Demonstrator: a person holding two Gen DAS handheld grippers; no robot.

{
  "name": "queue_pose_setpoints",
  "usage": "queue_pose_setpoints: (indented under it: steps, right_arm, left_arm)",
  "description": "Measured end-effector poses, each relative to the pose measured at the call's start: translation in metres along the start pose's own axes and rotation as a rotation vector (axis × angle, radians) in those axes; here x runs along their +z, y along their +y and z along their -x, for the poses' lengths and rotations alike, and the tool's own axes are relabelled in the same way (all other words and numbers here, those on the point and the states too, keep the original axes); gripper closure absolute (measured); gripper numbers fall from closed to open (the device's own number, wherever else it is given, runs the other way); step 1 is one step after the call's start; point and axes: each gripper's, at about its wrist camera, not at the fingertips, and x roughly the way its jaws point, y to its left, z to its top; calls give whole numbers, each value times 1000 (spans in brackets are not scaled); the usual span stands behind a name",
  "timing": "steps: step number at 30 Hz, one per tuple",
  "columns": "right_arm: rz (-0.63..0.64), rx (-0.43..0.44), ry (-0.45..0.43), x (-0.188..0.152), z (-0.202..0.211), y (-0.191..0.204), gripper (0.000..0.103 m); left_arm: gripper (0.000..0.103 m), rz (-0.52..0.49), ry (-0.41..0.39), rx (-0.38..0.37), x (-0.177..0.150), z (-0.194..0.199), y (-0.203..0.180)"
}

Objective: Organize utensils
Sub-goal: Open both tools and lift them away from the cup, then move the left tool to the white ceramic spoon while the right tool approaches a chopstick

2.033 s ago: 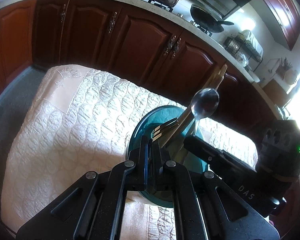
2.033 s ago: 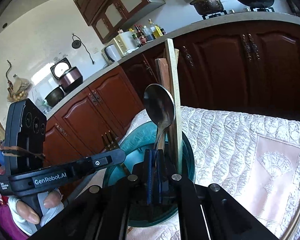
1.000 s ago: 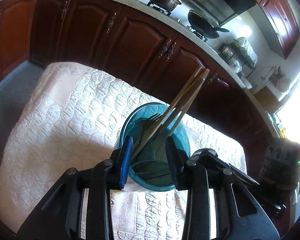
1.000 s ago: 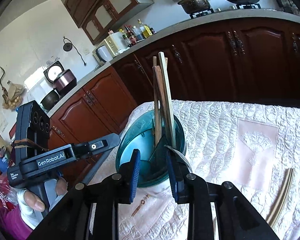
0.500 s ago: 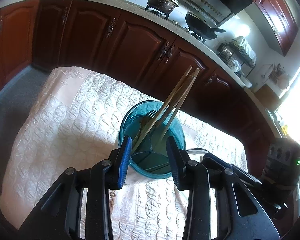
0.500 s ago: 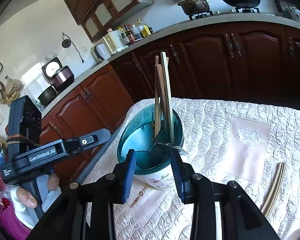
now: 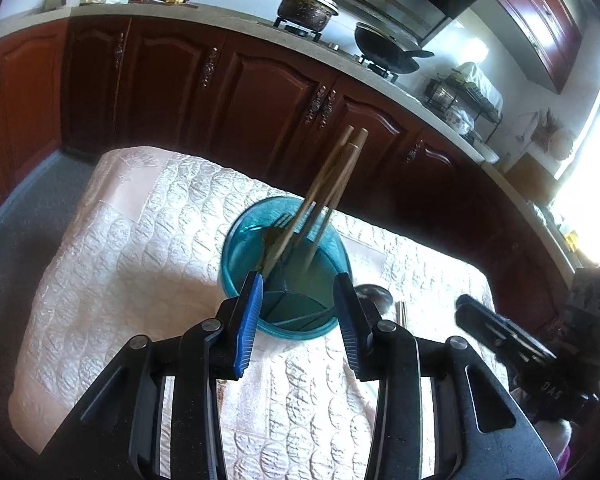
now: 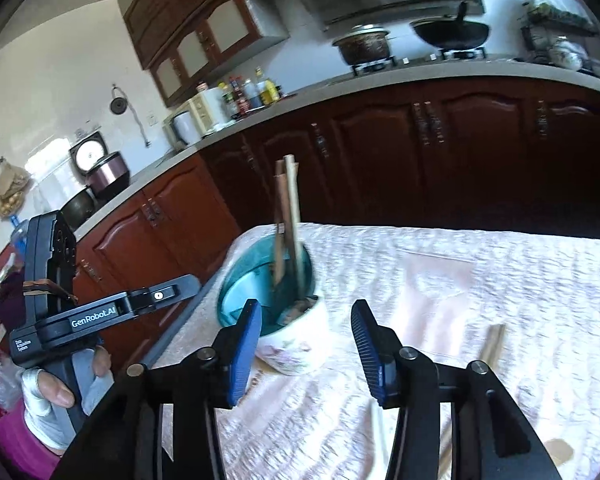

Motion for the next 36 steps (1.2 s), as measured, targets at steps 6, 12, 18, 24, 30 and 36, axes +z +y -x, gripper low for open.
queue_pose_setpoints:
  steps: [6, 12, 18, 24, 30, 36]
  right_arm:
    - [-41, -67, -8, -11, 26, -21, 49]
    - [-66, -135, 25, -29, 49, -43, 43]
    - [-80, -201, 59, -55, 56, -67, 42]
    - [-172, -244, 164, -77, 30, -105, 59]
    - [-262, -279, 210, -79, 0, -143, 65]
    - [-231, -364, 300, -74, -40, -162, 79]
  left_arm:
    - [67, -68, 4, 9, -11, 2, -19]
    - [64, -115, 46, -34, -27, -2, -37]
    - [54, -125, 148, -117, -52, -16, -51]
    - [53, -136, 289, -155, -80, -47, -68]
    - [53, -137, 354, -166, -94, -66, -79]
    - [53, -134, 379, -152, -98, -77, -76]
